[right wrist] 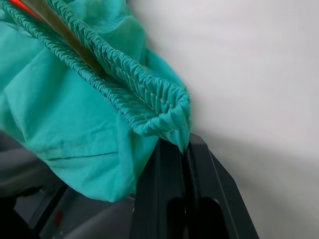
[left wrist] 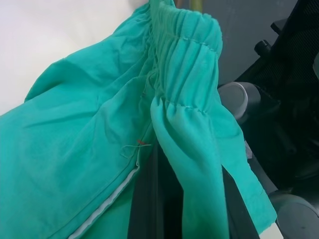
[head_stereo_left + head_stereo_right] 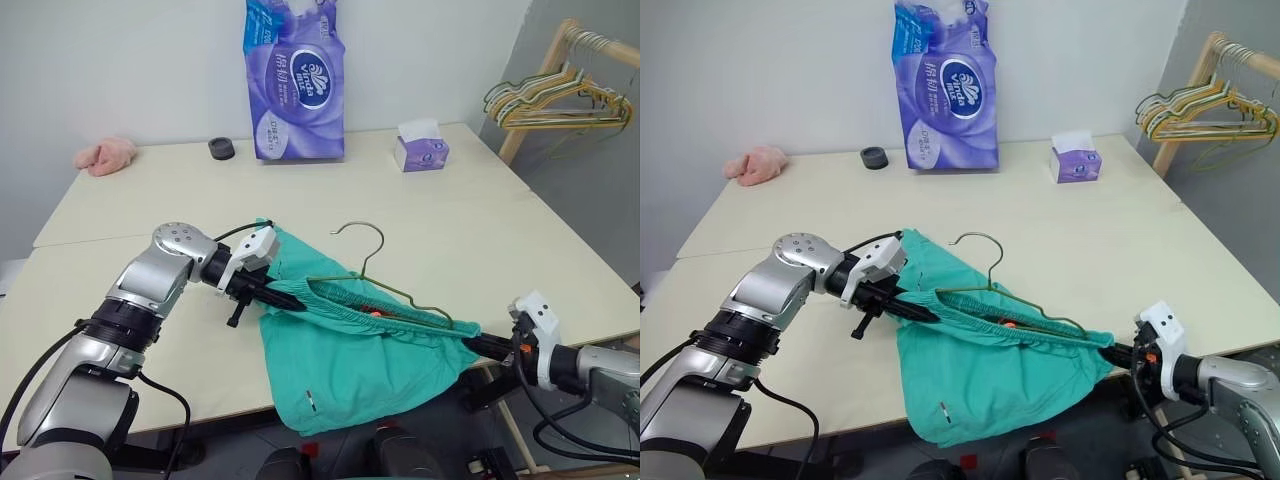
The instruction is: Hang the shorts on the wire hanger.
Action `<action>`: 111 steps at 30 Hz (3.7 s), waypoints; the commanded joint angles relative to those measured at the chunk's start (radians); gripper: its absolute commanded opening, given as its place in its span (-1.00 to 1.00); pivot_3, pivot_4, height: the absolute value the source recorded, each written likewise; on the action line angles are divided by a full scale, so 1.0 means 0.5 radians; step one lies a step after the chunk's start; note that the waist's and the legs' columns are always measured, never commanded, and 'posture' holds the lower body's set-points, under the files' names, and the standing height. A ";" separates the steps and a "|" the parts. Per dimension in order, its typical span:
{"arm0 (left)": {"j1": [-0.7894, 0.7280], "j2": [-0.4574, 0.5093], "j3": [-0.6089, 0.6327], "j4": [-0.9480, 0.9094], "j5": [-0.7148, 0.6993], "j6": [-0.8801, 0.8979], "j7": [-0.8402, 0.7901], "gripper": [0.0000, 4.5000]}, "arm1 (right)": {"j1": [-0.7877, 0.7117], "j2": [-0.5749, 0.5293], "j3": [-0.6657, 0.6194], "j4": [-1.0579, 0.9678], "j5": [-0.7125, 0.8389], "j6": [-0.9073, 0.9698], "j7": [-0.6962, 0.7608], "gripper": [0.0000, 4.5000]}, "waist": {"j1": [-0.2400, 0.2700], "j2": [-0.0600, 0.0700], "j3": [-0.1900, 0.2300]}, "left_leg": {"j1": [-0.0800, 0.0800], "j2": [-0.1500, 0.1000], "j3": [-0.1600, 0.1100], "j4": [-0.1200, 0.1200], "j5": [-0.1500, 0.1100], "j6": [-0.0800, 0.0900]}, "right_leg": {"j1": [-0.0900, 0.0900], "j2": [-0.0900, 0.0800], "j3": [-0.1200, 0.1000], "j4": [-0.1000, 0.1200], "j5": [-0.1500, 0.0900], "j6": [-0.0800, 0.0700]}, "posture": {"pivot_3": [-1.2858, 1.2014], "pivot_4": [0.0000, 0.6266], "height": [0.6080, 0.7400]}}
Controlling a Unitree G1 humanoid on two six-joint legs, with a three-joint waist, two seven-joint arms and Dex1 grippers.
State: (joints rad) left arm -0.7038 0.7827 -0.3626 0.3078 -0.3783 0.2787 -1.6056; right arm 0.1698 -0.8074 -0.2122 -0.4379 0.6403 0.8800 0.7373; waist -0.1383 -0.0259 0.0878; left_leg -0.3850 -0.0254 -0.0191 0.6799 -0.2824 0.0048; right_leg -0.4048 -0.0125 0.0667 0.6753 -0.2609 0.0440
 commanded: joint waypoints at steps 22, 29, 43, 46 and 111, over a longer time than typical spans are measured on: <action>0.039 -0.176 0.119 0.106 0.262 -0.233 0.129 -1.00 | -0.589 -0.510 0.254 -0.349 -0.110 0.013 0.124 -1.00 | -0.008 0.000 0.001 | 0.000 0.000 0.001 -0.001 0.000 0.000 | 0.000 0.000 0.001 -0.002 -0.001 0.002 | -0.14 -0.80 1.00; 0.078 -0.282 0.156 0.087 0.310 -0.253 0.291 -1.00 | -1.117 -0.541 0.638 -0.173 -0.286 -0.052 0.322 -1.00 | -0.004 0.000 0.001 | -0.001 0.000 0.000 -0.001 0.000 0.000 | -0.001 -0.002 -0.001 -0.004 0.001 -0.002 | -0.13 -0.82 1.00; 0.173 -0.426 0.136 0.000 0.424 -0.301 0.523 -1.00 | -1.275 -0.497 0.880 -0.205 -0.585 -0.146 0.363 -0.39 | 0.001 0.000 0.001 | -0.002 -0.001 -0.002 0.000 0.000 0.000 | -0.002 -0.008 -0.005 -0.003 0.002 -0.003 | -0.13 -0.82 1.00; 0.172 -0.438 0.133 -0.014 0.427 -0.292 0.523 -1.00 | -1.180 -0.580 0.790 -0.257 -0.574 -0.151 0.398 0.05 | -0.001 0.000 0.001 | -0.002 -0.001 -0.002 0.000 0.000 0.000 | -0.002 -0.008 -0.006 -0.003 0.002 -0.003 | -0.14 -0.82 1.00; -0.118 -0.379 0.279 0.388 0.358 -0.244 0.288 0.25 | -1.030 -0.515 0.848 0.050 -0.871 -0.311 0.793 -1.00 | -0.011 0.002 0.000 | -0.002 -0.004 -0.004 0.001 0.000 0.000 | -0.001 -0.010 -0.008 -0.002 0.002 -0.003 | -0.15 -0.83 1.00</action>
State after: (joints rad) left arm -0.7432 0.6000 -0.2284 0.5085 -0.1981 0.1758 -1.4427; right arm -0.3383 -1.0528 0.2521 -0.3766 0.1820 0.7206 1.1301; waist -0.1440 -0.0250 0.0877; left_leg -0.3859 -0.0275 -0.0210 0.6803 -0.2826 0.0049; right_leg -0.4054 -0.0175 0.0627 0.6744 -0.2599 0.0424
